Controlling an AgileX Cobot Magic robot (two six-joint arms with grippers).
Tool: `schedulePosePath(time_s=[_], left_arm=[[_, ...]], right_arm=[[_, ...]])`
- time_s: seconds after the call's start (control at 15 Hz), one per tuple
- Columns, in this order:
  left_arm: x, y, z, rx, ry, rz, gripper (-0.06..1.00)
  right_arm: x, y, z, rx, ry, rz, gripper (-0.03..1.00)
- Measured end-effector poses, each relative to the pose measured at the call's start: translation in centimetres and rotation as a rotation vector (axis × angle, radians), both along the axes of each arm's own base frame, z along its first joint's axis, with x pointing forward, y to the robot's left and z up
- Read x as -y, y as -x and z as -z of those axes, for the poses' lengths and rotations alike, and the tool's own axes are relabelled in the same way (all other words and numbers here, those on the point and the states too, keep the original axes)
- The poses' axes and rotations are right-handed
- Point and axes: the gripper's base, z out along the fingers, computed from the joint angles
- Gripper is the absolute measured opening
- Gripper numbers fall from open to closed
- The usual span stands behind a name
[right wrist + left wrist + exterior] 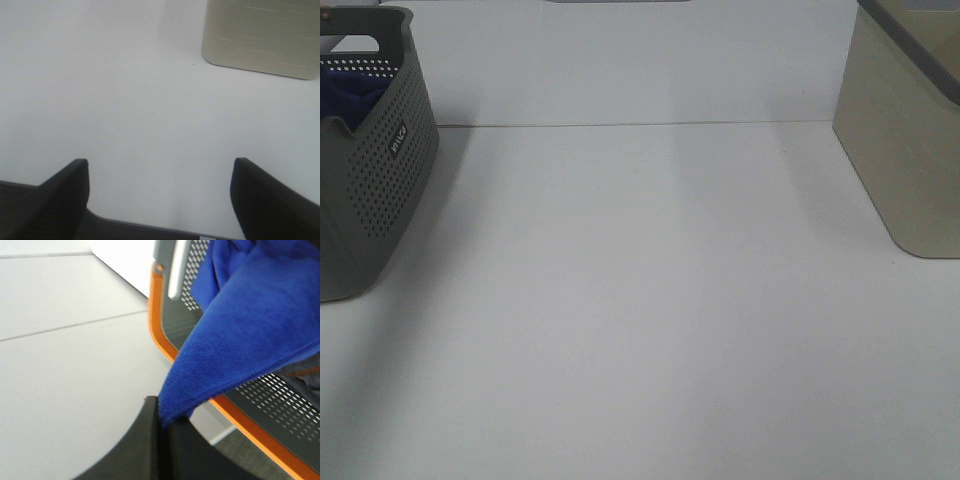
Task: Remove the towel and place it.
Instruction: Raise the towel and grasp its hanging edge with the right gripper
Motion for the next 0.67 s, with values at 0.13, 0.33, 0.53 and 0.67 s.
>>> schedulePosePath(time_s=[0.13, 0.33, 0.53, 0.67], left_arm=[[2.5, 1.7, -2.9, 0.161, -0.006, 0.072, 0.00], [6.2, 4.2, -6.6, 0.396, -0.036, 0.192, 0.00], [9.4, 5.8, -8.1, 0.512, -0.053, 0.282, 0.00], [11.1, 6.3, -8.2, 0.525, -0.040, 0.330, 0.00]], right_arm=[[0.0, 0.0, 0.0, 0.000, -0.001, 0.001, 0.76], [-0.2, 0.0, -0.4, 0.024, -0.022, -0.010, 0.76], [-1.1, -1.0, -2.2, 0.166, -0.068, -0.098, 0.76], [-1.8, -2.3, -3.0, 0.190, -0.074, -0.188, 0.76]])
